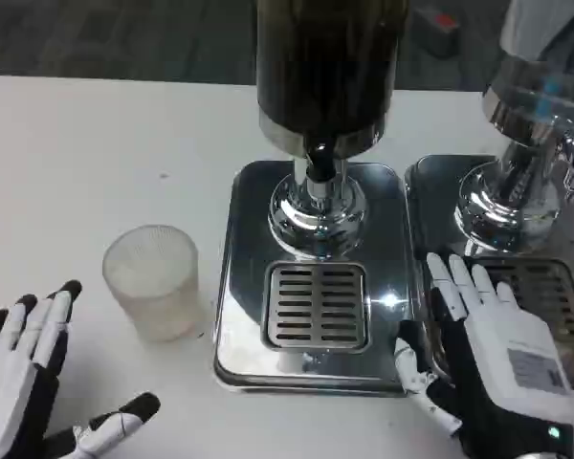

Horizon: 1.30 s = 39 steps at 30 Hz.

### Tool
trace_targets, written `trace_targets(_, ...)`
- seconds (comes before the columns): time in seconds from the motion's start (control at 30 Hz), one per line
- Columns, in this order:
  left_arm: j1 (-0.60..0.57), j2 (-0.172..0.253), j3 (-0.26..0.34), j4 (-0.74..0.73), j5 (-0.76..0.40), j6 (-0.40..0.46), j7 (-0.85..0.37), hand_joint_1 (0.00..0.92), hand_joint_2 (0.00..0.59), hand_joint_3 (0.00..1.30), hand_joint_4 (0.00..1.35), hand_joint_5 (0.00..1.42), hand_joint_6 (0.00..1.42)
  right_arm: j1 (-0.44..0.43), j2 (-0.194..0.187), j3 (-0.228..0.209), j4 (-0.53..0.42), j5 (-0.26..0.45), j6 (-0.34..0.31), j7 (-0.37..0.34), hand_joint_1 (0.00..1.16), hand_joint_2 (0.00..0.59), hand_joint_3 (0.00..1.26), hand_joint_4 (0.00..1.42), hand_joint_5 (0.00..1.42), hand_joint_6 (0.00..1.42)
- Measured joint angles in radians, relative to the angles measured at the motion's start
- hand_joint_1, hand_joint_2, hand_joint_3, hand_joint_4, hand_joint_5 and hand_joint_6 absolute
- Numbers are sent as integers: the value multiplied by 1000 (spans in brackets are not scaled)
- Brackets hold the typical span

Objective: Grasp the cup under the faucet to collect the drink, then remove the cup.

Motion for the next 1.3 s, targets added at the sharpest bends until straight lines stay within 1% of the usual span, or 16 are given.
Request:
trace_targets(0.43, 2, -7, 1, -5, -1, 3, 0, 0, 119, 0, 0, 0, 0, 0, -12, -1, 0, 5, 0, 3, 230, 553, 15, 0, 0, 0)
trace_targets(0.6, 3, -12, 6, -11, -9, 3, 0, 0, 114, 0, 0, 0, 0, -1, -14, -1, 0, 6, 0, 6, 228, 553, 14, 0, 0, 0)
trace_targets(0.63, 3, -13, 9, -12, -15, 1, 2, 0, 104, 0, 0, 0, 0, -1, -15, -2, 0, 6, 0, 7, 227, 553, 14, 0, 0, 0)
trace_targets(0.77, 12, -25, 66, -9, -59, -71, 101, 0, 65, 0, 0, 0, 0, 3, -20, -4, -16, 6, 0, 15, 226, 553, 14, 0, 0, 0)
trace_targets(0.8, 11, -25, 73, -8, -67, -79, 113, 0, 60, 0, 0, 0, 0, 4, -21, -4, -16, 6, 0, 16, 226, 553, 14, 0, 0, 0)
trace_targets(0.97, -27, -25, 76, 52, -97, -114, 118, 0, 13, 0, 0, 0, 0, 5, -21, -6, -16, 6, 2, 20, 226, 553, 14, 0, 0, 0)
trace_targets(1.07, -82, -30, 76, 115, -172, -147, 96, 0, 0, 0, 0, 0, 0, 5, -21, -7, -16, 6, 3, 22, 226, 553, 14, 0, 0, 0)
trace_targets(1.13, -149, -49, 74, 231, -287, -247, 58, 0, 0, 0, 0, 0, 0, 5, -21, -7, -16, 5, 5, 22, 226, 553, 14, 0, 0, 0)
trace_targets(1.17, -161, -53, 73, 263, -312, -274, 48, 0, 0, 0, 0, 0, 0, 5, -21, -7, -17, 5, 5, 22, 226, 553, 14, 0, 0, 0)
trace_targets(1.2, -186, -58, 70, 322, -341, -320, 37, 0, 0, 0, 0, 0, 0, 5, -21, -8, -16, 5, 7, 23, 226, 553, 14, 0, 0, 0)
trace_targets(1.27, -237, -60, 60, 435, -350, -361, 31, 0, 0, 0, 0, 0, 0, 3, -21, -10, -16, 6, 8, 25, 226, 553, 14, 0, 0, 0)
trace_targets(1.3, -246, -60, 55, 457, -350, -368, 31, 0, 0, 0, 0, 0, 0, 3, -21, -11, -16, 6, 8, 25, 226, 553, 14, 0, 0, 0)
